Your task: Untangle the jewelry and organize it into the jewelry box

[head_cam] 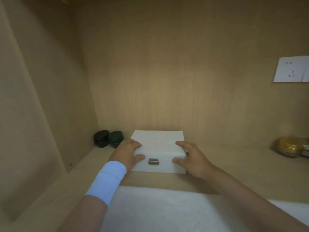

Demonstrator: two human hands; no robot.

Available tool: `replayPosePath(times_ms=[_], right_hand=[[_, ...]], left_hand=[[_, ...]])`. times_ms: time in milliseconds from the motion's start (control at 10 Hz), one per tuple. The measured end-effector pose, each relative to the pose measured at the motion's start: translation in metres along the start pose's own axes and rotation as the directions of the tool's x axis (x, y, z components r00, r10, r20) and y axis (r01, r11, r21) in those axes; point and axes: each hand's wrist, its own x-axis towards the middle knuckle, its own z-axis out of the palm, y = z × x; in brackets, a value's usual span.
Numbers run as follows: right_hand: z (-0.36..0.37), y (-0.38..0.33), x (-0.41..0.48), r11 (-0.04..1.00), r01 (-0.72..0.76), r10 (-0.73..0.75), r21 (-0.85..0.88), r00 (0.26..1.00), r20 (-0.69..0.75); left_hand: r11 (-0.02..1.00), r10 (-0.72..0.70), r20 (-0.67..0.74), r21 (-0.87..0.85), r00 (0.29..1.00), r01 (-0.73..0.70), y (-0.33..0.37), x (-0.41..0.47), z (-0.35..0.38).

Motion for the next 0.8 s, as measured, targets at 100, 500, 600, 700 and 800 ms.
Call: replayPosePath(times_ms=[100,500,600,700,800], right_hand=[[0.014,-0.009,0.013,1.000,-0.003,0.003,0.014,1.000,0.004],[0.053,-0.006,0.052,0.971,-0.043,0.049,0.237,0.999,-0.018],[0.047,-0.019,0.044,0.965,-0.080,0.085,0.248,0.996,-0.009],[0.042,-0.026,0.038,0.946,-0.124,0.116,0.300,0.992,0.042],[0.037,-0.033,0.032,0.934,-0.135,0.123,0.332,0.991,0.056]], left_hand=[[0.999,-0.036,0.013,0.015,0.999,0.036,-0.015,0.006,-0.004],[0.995,-0.091,0.047,-0.035,0.995,0.093,-0.052,0.027,-0.007],[0.996,-0.086,0.074,-0.012,0.994,0.087,-0.055,0.031,-0.009],[0.997,-0.082,0.077,-0.009,0.994,0.083,-0.052,0.031,-0.012],[0.995,-0.099,0.097,-0.016,0.990,0.101,-0.048,0.029,-0.020]])
